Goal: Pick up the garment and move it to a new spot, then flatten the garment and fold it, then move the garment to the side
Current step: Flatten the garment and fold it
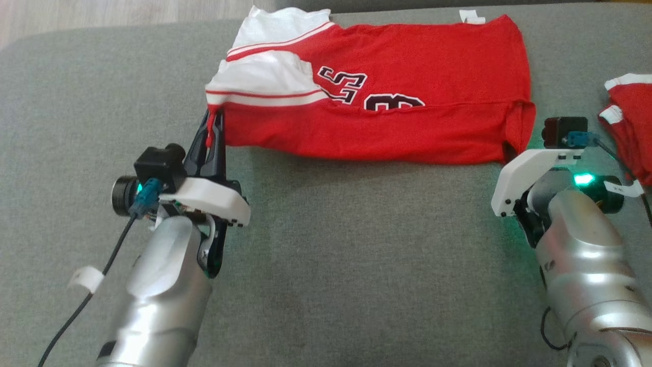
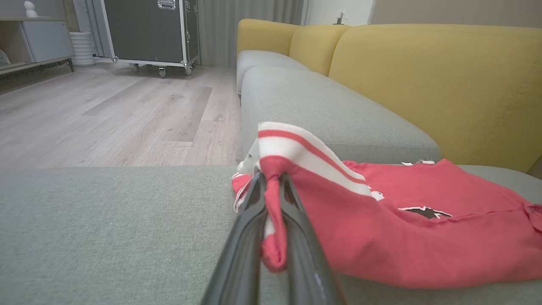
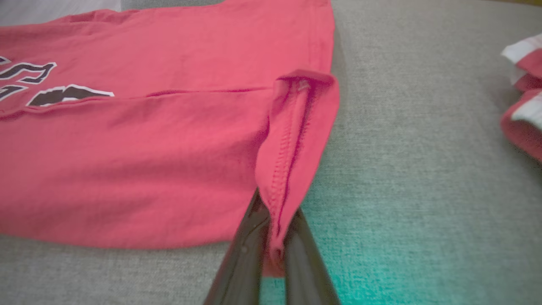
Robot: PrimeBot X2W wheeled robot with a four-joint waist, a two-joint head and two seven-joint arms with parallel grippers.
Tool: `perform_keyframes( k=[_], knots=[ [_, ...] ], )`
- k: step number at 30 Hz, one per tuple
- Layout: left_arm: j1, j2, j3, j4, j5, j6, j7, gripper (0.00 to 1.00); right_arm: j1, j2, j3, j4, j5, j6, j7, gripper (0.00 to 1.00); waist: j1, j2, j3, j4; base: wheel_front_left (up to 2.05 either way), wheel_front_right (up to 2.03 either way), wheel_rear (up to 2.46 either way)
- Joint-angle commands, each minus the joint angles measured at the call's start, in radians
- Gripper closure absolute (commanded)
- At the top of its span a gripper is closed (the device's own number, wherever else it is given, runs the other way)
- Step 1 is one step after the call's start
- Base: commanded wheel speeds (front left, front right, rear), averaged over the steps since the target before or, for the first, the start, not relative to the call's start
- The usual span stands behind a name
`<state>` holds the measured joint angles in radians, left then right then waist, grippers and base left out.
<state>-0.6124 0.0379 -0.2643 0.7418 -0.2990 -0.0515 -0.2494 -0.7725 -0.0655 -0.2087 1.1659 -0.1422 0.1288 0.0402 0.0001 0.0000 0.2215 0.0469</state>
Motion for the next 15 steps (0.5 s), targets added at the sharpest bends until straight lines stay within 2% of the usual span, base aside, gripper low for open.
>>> perform_keyframes(
  k=[1,7,15],
  knots=[
    [-0.008,0.025,0.024,-0.019,0.000,0.005,-0.012,1.00,-0.006,0.002,0.019,-0.005,-0.018,0.002,-0.017,1.00,-0.0001,0.0000,-0.013,-0.001,0.00,0.00,0.00],
    [0.024,0.045,0.023,0.020,-0.005,0.000,-0.012,1.00,-0.001,-0.013,0.036,0.008,-0.031,0.002,-0.056,1.00,-0.0001,0.0000,-0.063,-0.014,0.00,0.00,0.00],
    [0.119,0.075,0.017,0.082,-0.028,-0.020,0.009,1.00,0.031,-0.036,0.143,0.069,0.008,0.002,-0.044,1.00,-0.0001,0.0000,-0.187,-0.049,0.00,0.00,0.00]
  ],
)
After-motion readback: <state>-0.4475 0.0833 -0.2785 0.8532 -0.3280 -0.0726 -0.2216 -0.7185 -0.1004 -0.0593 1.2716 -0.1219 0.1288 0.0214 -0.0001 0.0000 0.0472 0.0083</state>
